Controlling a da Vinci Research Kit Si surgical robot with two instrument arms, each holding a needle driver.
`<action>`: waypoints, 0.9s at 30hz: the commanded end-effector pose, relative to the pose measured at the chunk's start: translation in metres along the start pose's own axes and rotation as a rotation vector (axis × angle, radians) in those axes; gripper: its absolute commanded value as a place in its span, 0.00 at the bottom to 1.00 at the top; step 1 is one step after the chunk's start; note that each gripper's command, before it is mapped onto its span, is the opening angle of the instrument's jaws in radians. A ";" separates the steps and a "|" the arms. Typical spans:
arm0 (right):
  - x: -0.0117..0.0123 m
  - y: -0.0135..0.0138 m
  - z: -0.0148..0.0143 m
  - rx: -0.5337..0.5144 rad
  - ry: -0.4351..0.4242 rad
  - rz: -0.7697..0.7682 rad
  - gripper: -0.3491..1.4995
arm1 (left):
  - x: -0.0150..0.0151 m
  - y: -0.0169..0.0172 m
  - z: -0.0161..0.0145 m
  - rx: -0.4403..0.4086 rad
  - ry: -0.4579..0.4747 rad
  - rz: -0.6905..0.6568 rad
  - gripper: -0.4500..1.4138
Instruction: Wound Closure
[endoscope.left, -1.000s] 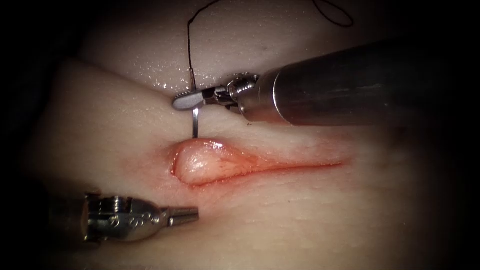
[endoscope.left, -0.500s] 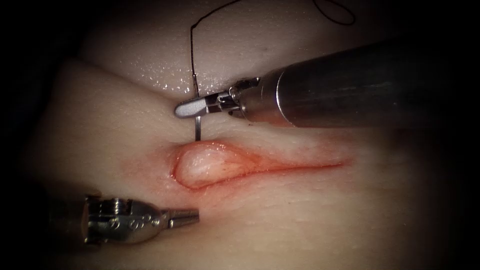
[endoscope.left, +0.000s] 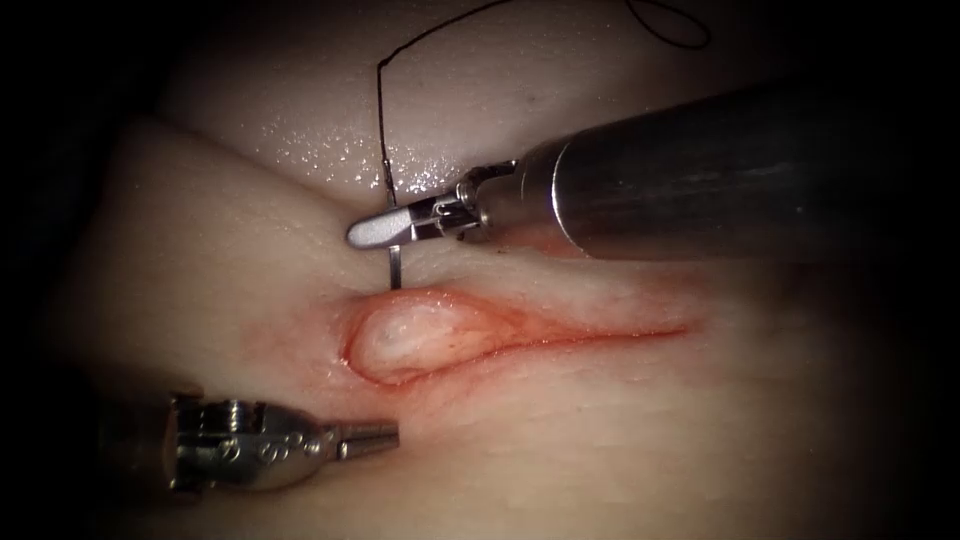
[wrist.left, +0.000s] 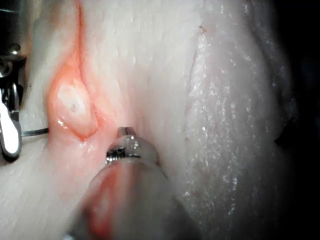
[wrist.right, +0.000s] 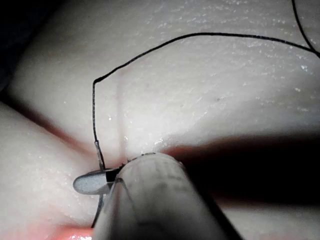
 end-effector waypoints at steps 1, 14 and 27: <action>-0.0003 0.0004 0.0010 0.005 -0.008 0.001 0.00 | -0.0001 0.0004 0.0009 -0.002 0.001 0.000 0.00; -0.0025 -0.0008 0.0010 0.018 -0.027 0.022 0.00 | -0.0002 0.0003 0.0009 -0.005 -0.001 0.002 0.00; -0.0060 -0.0024 0.0011 0.051 -0.048 0.021 0.00 | -0.0003 0.0001 0.0009 -0.008 0.001 0.002 0.00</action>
